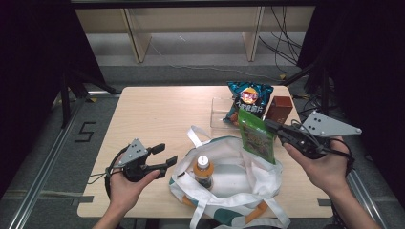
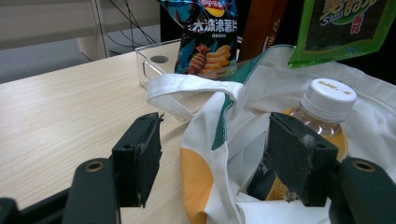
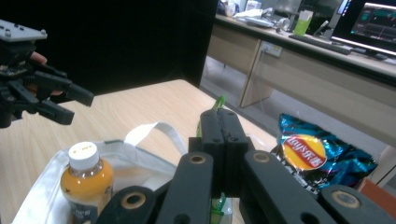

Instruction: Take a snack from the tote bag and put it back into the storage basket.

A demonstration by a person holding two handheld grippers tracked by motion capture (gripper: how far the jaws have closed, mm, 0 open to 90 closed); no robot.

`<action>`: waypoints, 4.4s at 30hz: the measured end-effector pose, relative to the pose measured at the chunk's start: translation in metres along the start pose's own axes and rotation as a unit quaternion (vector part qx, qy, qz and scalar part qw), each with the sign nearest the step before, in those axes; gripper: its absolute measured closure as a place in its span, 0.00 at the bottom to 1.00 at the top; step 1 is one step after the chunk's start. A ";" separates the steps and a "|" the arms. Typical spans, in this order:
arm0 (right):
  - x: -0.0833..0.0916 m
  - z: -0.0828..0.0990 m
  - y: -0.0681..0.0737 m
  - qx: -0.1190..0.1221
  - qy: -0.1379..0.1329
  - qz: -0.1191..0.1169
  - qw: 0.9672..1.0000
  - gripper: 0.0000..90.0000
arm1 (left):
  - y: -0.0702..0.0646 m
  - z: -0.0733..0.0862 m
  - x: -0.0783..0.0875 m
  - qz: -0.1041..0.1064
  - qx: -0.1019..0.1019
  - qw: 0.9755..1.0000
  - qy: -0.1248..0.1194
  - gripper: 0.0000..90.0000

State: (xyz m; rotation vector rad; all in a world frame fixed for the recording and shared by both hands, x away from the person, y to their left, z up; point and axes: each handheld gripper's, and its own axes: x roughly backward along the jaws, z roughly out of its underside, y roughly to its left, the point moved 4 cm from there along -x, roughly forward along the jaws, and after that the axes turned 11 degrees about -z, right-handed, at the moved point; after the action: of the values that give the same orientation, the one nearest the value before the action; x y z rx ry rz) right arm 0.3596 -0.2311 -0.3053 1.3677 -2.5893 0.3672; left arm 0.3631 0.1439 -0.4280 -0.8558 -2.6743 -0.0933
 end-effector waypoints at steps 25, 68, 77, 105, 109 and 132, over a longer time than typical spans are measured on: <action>0.002 -0.032 -0.019 0.002 -0.037 0.014 0.999 1.00 | 0.000 0.001 -0.001 0.003 0.002 1.000 0.000 0.39; -0.039 -0.010 -0.077 -0.038 -0.018 0.068 0.997 1.00 | 0.000 0.002 -0.001 -0.001 0.003 1.000 0.003 0.39; -0.050 -0.003 -0.087 -0.044 -0.010 0.069 0.997 1.00 | 0.001 0.002 -0.001 0.000 0.003 1.000 0.005 0.39; -0.076 0.007 -0.101 -0.052 -0.002 0.075 0.996 1.00 | 0.001 0.004 -0.001 -0.001 0.005 1.000 0.006 0.39; -0.080 0.010 -0.103 -0.057 0.000 0.071 0.996 1.00 | 0.001 0.004 -0.002 0.000 0.006 1.000 0.005 0.39; -0.096 0.013 -0.109 -0.063 -0.003 0.057 0.996 1.00 | 0.001 0.005 -0.002 0.000 0.002 1.000 0.009 0.39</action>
State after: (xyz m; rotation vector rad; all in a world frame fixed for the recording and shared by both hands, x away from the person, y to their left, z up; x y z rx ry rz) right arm 0.5026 -0.2186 -0.3306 1.1859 -2.6516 0.2127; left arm 0.3640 0.1444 -0.4334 -0.8502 -2.6572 -0.0937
